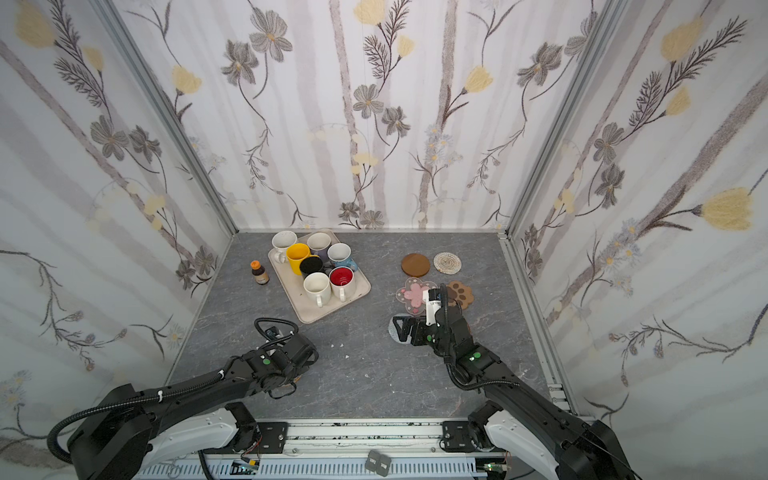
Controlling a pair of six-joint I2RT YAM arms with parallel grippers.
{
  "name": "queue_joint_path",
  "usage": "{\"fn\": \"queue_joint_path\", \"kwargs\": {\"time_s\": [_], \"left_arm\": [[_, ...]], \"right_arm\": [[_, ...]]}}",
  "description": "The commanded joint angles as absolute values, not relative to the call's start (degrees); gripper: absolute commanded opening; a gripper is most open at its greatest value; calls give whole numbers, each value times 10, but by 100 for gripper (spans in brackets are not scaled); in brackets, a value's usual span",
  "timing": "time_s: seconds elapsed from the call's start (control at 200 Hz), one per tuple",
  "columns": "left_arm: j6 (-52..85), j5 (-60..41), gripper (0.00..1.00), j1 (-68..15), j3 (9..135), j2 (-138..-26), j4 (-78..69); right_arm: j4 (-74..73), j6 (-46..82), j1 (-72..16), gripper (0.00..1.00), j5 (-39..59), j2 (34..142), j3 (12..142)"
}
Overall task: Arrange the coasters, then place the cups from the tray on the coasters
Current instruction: 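Lower the left gripper onto the center of the tan rattan coaster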
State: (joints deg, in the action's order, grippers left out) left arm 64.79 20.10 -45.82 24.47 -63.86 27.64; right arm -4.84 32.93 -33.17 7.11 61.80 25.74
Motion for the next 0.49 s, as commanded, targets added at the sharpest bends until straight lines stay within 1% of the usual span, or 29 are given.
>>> {"fn": "queue_joint_path", "kwargs": {"time_s": [0.0,0.385,0.49], "left_arm": [[653,190,32,-471,259,-650,259],[655,174,32,-526,306,-718,201],[656,174,32,-543,323,-757,188]], "right_arm": [[-49,330,-328,100,73,612,256],[-29,333,-296,100,87,579,250],[-23,332,-287,100,90,567,246]]}}
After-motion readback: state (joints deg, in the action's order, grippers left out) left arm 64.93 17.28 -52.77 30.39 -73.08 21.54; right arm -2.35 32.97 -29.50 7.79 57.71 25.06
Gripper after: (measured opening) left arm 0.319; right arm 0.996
